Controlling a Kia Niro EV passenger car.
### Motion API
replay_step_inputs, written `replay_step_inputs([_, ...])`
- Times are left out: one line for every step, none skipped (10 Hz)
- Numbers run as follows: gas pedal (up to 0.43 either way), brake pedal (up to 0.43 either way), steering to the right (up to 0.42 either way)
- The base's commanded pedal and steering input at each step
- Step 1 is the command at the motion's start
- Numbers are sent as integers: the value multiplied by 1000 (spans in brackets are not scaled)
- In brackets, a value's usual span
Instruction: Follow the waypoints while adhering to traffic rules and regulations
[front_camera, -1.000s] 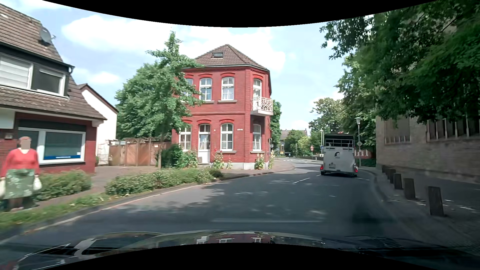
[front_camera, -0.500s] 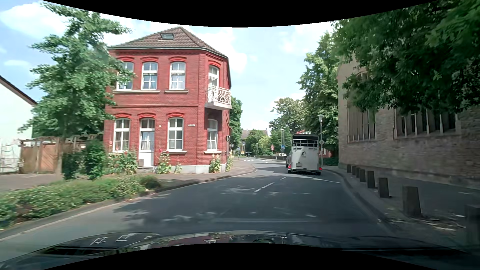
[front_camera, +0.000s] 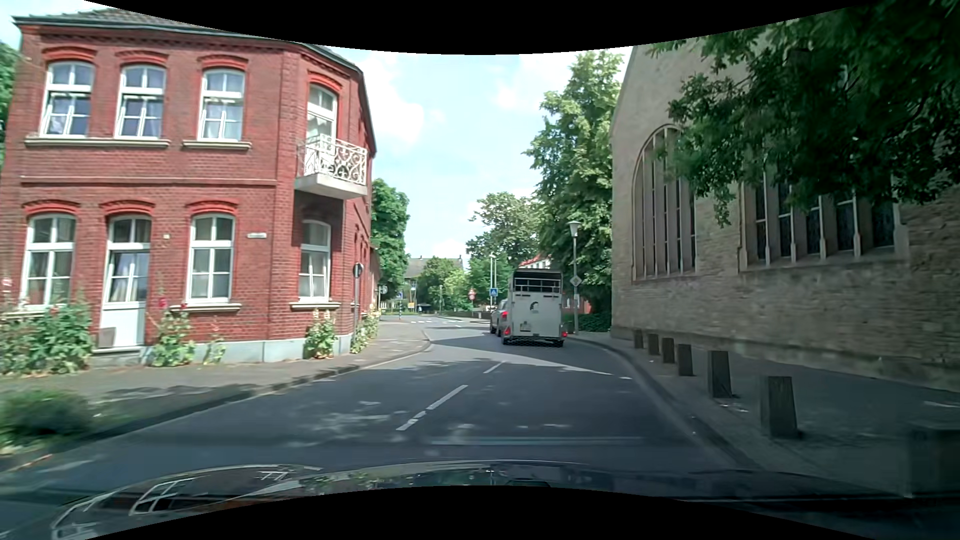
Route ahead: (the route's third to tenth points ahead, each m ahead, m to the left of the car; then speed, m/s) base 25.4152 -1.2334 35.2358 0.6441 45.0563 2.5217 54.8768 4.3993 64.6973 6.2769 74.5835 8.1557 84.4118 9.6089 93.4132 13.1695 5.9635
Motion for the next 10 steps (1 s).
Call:
replay_step_inputs([177,0,203])
replay_step_inputs([177,0,181])
replay_step_inputs([177,0,164])
replay_step_inputs([177,0,156])
replay_step_inputs([177,0,148])
replay_step_inputs([169,0,123])
replay_step_inputs([169,0,87])
replay_step_inputs([169,0,63])
replay_step_inputs([169,0,39])
replay_step_inputs([157,0,16])
